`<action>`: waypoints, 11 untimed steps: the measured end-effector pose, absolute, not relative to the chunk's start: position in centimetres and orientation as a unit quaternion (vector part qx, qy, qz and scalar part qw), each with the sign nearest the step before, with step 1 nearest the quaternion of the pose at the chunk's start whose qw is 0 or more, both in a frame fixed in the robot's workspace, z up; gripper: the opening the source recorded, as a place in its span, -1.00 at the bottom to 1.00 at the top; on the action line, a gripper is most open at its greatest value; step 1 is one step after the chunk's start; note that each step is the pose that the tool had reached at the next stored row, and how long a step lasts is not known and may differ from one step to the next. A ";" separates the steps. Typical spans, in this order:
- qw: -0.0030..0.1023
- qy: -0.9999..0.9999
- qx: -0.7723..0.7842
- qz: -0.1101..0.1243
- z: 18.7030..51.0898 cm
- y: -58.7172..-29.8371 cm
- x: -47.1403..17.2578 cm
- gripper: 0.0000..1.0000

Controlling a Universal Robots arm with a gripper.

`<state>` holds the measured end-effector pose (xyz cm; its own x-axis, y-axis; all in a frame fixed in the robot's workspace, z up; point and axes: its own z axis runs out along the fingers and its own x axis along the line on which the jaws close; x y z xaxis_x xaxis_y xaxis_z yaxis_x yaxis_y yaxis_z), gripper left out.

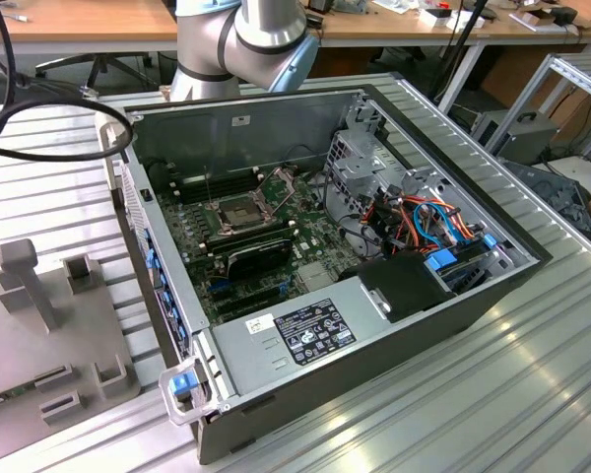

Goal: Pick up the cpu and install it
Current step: 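Reach for the cpu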

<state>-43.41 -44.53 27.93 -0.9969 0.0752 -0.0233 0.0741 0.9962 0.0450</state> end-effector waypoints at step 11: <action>0.012 0.999 0.037 0.022 27.4 -44.5 -43.4 -0.79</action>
<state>-43.44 -44.53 27.40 -0.9969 0.0753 -0.0232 0.0742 0.9962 0.0450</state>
